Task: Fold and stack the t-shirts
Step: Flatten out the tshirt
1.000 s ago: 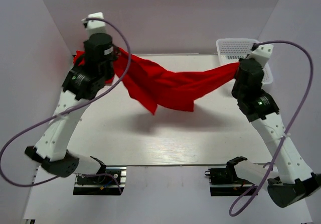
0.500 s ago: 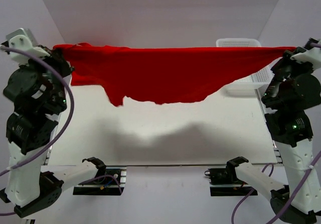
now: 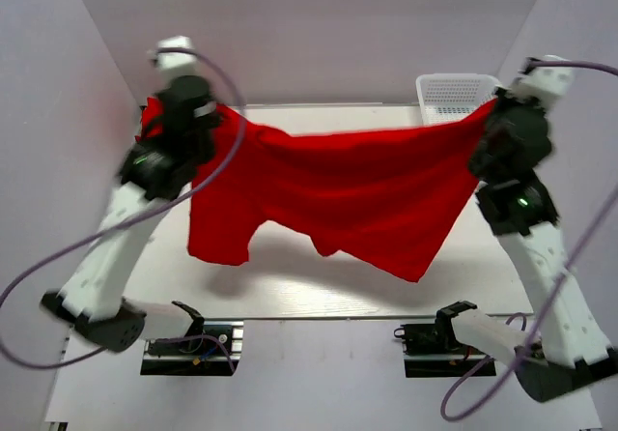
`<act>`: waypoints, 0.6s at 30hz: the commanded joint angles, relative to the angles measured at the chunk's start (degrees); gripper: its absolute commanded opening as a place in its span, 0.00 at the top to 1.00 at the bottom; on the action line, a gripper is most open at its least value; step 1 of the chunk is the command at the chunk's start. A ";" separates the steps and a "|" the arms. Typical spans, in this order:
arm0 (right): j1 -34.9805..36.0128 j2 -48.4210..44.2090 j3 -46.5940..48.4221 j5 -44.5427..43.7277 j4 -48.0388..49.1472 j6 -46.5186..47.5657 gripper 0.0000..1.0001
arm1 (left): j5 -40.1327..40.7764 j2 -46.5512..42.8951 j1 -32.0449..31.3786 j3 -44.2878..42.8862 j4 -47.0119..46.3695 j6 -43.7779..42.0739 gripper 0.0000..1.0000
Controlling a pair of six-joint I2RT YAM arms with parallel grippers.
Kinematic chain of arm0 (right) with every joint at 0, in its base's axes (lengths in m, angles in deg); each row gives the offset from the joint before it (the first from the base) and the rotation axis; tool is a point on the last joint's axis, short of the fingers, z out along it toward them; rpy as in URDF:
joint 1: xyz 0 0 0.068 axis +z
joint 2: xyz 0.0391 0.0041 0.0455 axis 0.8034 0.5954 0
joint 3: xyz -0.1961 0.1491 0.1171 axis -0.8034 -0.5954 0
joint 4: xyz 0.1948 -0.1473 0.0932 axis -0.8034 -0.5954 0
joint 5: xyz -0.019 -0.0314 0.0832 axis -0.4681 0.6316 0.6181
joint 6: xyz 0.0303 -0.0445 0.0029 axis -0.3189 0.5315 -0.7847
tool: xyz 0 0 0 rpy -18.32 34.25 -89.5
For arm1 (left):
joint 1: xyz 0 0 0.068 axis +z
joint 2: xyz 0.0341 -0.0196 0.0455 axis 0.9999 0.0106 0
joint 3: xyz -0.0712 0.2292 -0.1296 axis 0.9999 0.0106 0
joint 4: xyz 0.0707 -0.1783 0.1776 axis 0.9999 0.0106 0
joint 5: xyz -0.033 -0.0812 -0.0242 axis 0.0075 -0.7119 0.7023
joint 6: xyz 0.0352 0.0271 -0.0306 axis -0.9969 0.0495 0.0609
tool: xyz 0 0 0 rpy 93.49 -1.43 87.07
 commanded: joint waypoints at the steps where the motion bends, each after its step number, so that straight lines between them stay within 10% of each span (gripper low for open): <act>1: -0.64 7.13 -4.73 1.11 0.77 -4.97 1.00 | -1.43 9.36 1.59 6.74 2.71 6.05 1.00; 18: -7.33 55.29 15.11 9.82 -3.88 -12.90 1.00 | -18.38 58.32 18.73 -12.32 2.27 10.19 1.00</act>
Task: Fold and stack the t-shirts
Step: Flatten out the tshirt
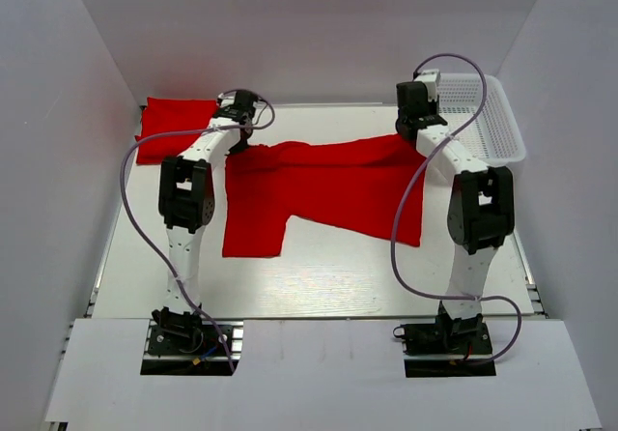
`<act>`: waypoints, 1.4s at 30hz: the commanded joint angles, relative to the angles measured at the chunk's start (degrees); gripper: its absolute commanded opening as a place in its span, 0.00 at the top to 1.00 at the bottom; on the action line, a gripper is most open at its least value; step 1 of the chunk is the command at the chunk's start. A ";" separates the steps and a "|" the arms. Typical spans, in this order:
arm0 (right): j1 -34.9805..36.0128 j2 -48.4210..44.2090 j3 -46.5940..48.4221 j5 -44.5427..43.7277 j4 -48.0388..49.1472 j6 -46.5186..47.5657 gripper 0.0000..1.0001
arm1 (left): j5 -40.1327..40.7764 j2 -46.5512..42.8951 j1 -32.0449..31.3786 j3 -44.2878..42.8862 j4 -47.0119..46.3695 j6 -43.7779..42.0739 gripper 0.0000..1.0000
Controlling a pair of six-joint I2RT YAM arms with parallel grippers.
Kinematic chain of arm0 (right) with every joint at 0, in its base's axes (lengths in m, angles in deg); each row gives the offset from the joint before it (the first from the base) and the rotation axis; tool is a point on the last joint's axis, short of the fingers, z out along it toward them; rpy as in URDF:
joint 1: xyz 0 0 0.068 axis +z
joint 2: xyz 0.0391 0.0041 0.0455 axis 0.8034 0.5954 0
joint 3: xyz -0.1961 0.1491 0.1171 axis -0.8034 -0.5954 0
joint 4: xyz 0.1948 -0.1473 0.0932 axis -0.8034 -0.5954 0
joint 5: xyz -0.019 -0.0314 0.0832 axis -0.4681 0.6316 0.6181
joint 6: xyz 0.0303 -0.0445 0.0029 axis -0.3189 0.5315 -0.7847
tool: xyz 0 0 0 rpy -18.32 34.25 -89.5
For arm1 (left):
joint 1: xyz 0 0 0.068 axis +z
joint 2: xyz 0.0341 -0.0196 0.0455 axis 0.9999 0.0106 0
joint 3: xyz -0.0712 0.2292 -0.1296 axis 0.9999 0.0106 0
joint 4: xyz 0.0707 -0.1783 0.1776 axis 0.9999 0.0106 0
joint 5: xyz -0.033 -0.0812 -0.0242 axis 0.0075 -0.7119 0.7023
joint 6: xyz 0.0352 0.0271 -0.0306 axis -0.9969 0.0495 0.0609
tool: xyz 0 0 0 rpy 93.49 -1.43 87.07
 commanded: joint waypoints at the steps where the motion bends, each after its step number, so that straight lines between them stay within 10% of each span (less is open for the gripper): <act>1: -0.81 2.71 10.49 0.77 1.47 -0.10 1.00 | -4.65 -1.51 2.45 -3.31 -2.00 -0.43 1.00; 9: -1.08 13.88 22.91 1.82 -1.96 2.27 1.00 | -12.05 3.94 4.92 -8.58 -6.40 -4.47 0.99; 13: -1.25 15.91 25.56 2.27 -1.61 3.94 0.90 | -18.20 4.64 5.45 -9.29 -7.98 -7.03 0.62; 18: -1.17 16.19 28.11 0.24 -2.75 4.65 0.25 | -23.99 0.43 5.97 -9.12 -7.46 -10.19 0.00; 19: -1.17 15.57 27.85 0.85 -2.66 4.12 0.10 | -24.97 -0.80 5.97 -9.11 -7.46 -11.06 0.00; 29: -0.90 -1.62 19.34 15.95 -10.22 -3.00 0.10 | -33.85 -17.75 5.97 -0.70 -5.00 -14.32 0.00; 42: -0.46 -28.98 -22.22 33.17 -12.43 -14.60 0.10 | -27.08 -53.53 4.83 50.10 -2.36 -0.27 0.00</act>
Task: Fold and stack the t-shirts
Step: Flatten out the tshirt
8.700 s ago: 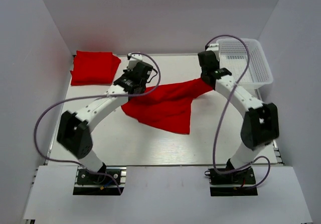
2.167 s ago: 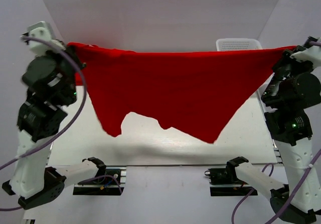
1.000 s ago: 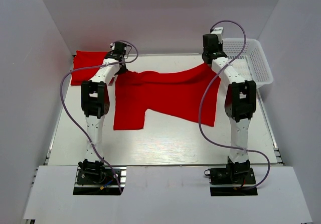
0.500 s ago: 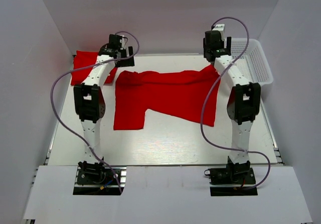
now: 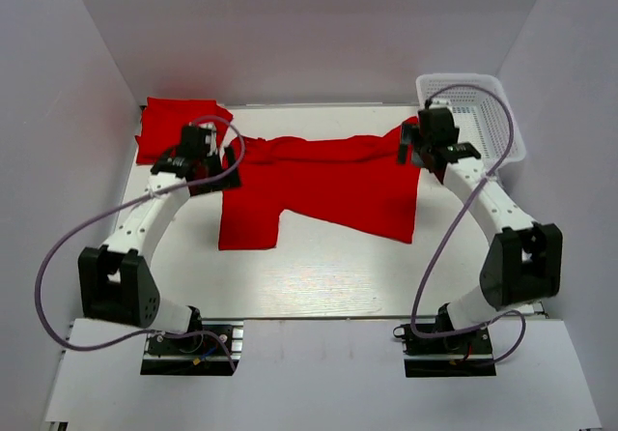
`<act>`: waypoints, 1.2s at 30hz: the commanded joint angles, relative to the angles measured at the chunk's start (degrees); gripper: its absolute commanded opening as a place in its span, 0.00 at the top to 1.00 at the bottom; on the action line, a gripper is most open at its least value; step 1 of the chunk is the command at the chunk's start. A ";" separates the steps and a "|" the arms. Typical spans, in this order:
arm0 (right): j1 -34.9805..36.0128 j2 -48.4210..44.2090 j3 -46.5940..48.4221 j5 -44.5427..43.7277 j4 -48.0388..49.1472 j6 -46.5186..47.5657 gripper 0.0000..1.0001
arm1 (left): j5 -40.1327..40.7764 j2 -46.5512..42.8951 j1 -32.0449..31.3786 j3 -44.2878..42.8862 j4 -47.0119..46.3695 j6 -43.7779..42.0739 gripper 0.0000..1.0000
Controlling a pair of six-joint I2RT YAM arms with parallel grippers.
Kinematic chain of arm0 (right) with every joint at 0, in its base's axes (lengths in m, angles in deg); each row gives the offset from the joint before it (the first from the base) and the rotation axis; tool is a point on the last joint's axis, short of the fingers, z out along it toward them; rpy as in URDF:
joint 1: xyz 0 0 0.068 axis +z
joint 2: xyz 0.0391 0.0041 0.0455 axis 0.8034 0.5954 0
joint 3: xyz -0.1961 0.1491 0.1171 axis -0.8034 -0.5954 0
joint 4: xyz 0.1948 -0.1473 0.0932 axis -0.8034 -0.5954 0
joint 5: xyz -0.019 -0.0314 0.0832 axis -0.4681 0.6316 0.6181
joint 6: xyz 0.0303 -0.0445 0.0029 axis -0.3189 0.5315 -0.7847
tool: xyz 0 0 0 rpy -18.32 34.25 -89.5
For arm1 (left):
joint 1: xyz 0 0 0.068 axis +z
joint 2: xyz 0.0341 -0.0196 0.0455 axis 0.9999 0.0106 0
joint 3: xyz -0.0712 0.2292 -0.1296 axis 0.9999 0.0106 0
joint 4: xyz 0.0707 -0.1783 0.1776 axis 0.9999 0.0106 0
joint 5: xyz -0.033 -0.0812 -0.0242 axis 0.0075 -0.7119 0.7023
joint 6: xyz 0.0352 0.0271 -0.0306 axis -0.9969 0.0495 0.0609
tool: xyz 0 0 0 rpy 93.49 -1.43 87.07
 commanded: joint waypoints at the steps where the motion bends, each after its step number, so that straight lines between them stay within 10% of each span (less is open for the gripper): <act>1: 0.21 -7.69 -6.77 8.78 0.21 -4.11 0.10 | 2.25 -7.19 -0.13 7.56 3.69 5.98 0.00; 8: 1.27 -18.08 -19.87 18.21 2.51 -4.90 0.10 | 0.32 -15.13 -0.13 23.73 1.33 9.33 0.00; 22: 1.45 -21.87 -23.75 15.83 -1.71 -5.08 0.10 | -2.15 -7.24 1.01 28.32 -10.01 15.66 0.03; 27: 1.36 -21.61 -23.40 13.90 -2.24 -5.25 0.10 | 0.56 -4.59 0.49 28.85 -10.10 16.18 0.36; 36: 1.36 -20.81 -24.01 13.28 -2.16 -5.52 0.10 | 1.46 -5.64 -0.13 36.14 -12.11 17.33 0.44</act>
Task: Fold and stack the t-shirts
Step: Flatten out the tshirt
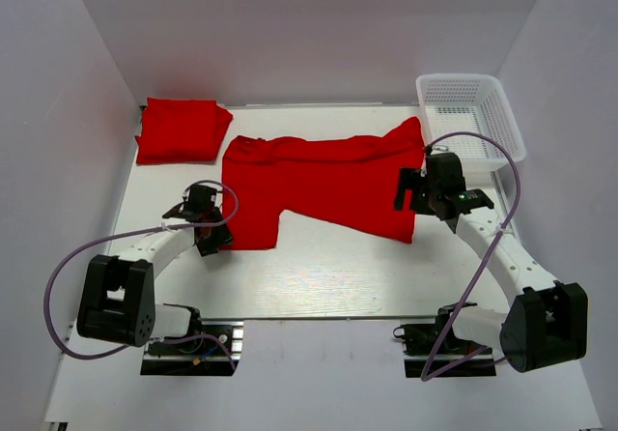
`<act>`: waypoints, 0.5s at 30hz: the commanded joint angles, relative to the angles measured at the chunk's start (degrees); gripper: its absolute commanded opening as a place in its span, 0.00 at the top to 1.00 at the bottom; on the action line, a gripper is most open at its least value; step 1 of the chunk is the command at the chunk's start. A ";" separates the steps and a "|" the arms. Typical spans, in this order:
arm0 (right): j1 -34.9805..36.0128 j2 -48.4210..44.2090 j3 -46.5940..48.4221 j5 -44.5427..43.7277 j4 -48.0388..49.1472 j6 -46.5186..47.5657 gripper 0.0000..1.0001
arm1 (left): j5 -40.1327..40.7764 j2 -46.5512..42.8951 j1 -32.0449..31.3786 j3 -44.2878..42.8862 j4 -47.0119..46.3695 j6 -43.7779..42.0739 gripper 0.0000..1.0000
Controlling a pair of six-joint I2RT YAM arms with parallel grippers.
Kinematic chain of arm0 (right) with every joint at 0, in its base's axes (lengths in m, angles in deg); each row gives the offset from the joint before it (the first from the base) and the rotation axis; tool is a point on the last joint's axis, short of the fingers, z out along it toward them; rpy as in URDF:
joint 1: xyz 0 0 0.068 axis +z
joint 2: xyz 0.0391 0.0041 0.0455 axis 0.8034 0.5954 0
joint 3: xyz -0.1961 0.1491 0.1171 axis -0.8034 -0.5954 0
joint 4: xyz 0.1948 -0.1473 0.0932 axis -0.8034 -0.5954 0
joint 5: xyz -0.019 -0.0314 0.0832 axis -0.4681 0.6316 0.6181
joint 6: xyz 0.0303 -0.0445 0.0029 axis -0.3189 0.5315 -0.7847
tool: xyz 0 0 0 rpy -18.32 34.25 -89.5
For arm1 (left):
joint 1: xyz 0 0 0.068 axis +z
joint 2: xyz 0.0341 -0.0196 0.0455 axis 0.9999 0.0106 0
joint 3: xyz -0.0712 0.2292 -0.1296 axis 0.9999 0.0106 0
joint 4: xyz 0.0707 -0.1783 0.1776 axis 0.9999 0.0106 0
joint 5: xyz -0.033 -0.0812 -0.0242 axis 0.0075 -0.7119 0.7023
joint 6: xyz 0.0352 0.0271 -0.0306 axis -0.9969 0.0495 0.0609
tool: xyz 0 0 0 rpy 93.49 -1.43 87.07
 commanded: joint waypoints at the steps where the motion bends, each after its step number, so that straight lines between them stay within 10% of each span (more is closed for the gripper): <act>1: -0.11 -0.42 -0.36 -0.67 0.27 -0.25 0.10 | 0.71 1.68 -0.31 3.55 -0.78 1.40 0.46; 10: 0.16 -1.48 -2.38 0.48 -1.04 -0.78 0.10 | 1.24 9.42 -0.31 0.74 -4.55 1.40 0.54; 15: 0.16 -2.10 -3.88 1.27 -2.10 -1.22 0.10 | 1.94 10.48 -0.31 0.13 -5.09 0.87 1.00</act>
